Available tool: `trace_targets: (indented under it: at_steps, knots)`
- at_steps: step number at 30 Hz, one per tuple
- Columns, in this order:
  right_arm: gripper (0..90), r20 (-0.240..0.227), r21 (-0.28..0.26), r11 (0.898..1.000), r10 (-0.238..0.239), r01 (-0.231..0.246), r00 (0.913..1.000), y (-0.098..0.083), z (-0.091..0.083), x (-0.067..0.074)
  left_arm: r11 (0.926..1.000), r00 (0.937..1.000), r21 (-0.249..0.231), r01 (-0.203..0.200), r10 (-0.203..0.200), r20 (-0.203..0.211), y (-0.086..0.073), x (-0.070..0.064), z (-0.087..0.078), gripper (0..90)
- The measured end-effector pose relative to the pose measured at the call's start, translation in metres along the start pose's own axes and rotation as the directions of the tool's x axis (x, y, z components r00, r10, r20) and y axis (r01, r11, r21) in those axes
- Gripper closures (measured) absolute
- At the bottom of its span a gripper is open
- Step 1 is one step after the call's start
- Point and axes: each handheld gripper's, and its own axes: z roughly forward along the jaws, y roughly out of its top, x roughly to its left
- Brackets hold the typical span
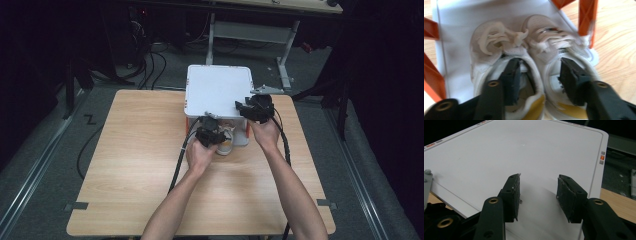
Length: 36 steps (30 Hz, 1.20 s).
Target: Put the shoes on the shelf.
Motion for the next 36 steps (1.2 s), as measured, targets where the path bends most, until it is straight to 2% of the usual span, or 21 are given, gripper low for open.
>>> trace_targets:
  at_steps: [1,2,7,12,15,16,20,24,26,27,31,36]
  knots:
    - [53.8,0.000,0.000,1.000,0.000,0.000,1.0000,0.000,0.000,0.000,1.0000,1.0000,0.000,0.000,0.000,0.000,0.000,0.000,0.000,49.7]
    - [53.8,-0.001,0.003,1.000,0.000,0.000,1.0000,0.000,0.000,0.000,0.9998,0.9996,-0.007,0.018,-0.017,0.023,0.000,0.002,-0.003,49.0]
    - [53.8,0.000,0.005,1.000,-0.002,0.002,1.0000,0.001,0.000,0.000,0.9986,0.9991,-0.049,0.017,-0.015,0.040,0.000,0.003,-0.013,45.7]
    - [53.8,0.001,0.006,1.000,0.000,0.000,1.0000,0.001,0.000,0.000,0.9968,0.9983,-0.080,-0.008,0.013,0.056,0.000,-0.002,-0.029,40.1]
    - [53.8,0.000,0.005,1.000,0.000,0.000,1.0000,0.001,0.000,0.000,0.9980,0.9975,-0.056,-0.030,0.034,0.062,-0.003,-0.002,-0.037,33.8]
    - [53.8,0.000,0.004,1.000,-0.001,0.001,1.0000,0.001,0.000,0.000,0.9987,0.9984,-0.042,-0.029,0.031,0.048,-0.006,-0.002,-0.040,25.7]
    - [53.7,0.002,0.004,1.000,-0.004,0.004,1.0000,0.001,0.000,0.000,0.9989,0.9993,-0.033,-0.033,0.033,0.018,-0.015,0.000,-0.052,24.5]
    - [53.8,0.003,0.004,1.000,-0.001,0.001,1.0000,0.001,0.000,0.001,0.9995,0.9997,-0.026,-0.018,0.018,0.019,-0.026,-0.001,-0.060,18.6]
    - [53.8,0.004,0.004,1.000,0.001,-0.001,1.0000,0.001,0.000,0.001,0.9997,0.9998,0.016,-0.020,0.020,0.009,-0.035,-0.007,-0.056,15.2]
    - [53.8,0.004,0.004,1.000,0.001,-0.001,1.0000,0.001,0.000,0.001,0.9997,0.9998,0.016,-0.020,0.020,0.009,-0.035,-0.007,-0.056,15.0]
    - [53.8,0.007,0.004,1.000,-0.002,0.002,1.0000,0.001,0.000,0.001,0.9967,0.9997,0.080,-0.014,0.015,-0.017,-0.042,-0.013,-0.042,14.8]
    - [54.1,0.013,0.006,1.000,-0.008,0.008,0.9999,0.001,0.000,0.002,0.9947,0.9990,0.102,0.007,-0.002,-0.045,-0.043,-0.016,-0.032,14.5]
